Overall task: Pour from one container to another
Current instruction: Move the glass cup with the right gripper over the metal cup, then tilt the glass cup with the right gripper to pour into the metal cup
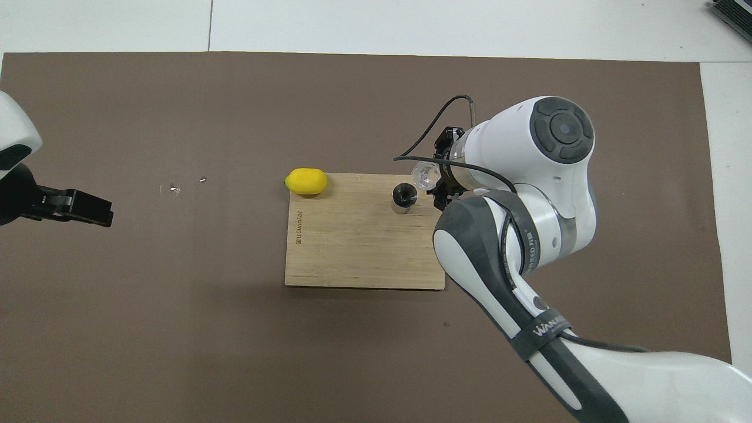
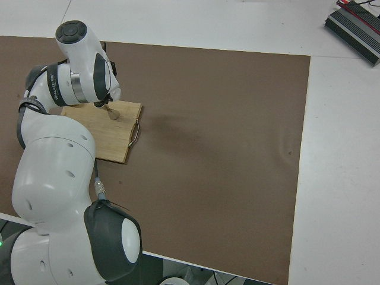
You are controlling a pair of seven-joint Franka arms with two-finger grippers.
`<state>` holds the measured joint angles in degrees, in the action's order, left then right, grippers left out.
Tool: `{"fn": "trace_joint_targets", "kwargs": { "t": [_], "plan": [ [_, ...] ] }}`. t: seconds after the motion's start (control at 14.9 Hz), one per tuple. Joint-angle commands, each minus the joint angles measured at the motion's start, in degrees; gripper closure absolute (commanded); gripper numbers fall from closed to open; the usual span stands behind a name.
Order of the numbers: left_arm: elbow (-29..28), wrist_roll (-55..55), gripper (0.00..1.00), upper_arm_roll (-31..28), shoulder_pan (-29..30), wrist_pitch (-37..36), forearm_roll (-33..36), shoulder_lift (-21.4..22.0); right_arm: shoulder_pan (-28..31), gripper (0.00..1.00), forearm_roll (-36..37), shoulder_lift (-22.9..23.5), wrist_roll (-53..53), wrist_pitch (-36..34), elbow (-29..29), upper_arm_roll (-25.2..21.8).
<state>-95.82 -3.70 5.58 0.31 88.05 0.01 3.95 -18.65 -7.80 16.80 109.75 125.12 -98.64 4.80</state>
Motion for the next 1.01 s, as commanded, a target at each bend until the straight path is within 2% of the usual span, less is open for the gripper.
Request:
{"fn": "trace_joint_targets", "kwargs": {
  "t": [0.0, 0.2, 0.94],
  "plan": [
    [-2.0, -1.3, 0.00, -1.6, -0.7, 1.8, -0.3, 1.8, -1.7, 1.00, 4.2, 1.0, 1.5, -0.6, 1.4, -0.1],
    [1.8, -1.2, 0.00, -1.6, -0.2, -0.1, -0.7, 1.2, -2.5, 1.00, 9.8, 0.9, 1.4, -2.6, 1.4, 0.0],
    [0.2, -1.0, 0.00, -1.5, 0.0, -0.4, -0.8, 1.8, -4.5, 1.00, 18.2, 0.7, 1.1, -4.1, 1.5, 0.6]
  ]
}}
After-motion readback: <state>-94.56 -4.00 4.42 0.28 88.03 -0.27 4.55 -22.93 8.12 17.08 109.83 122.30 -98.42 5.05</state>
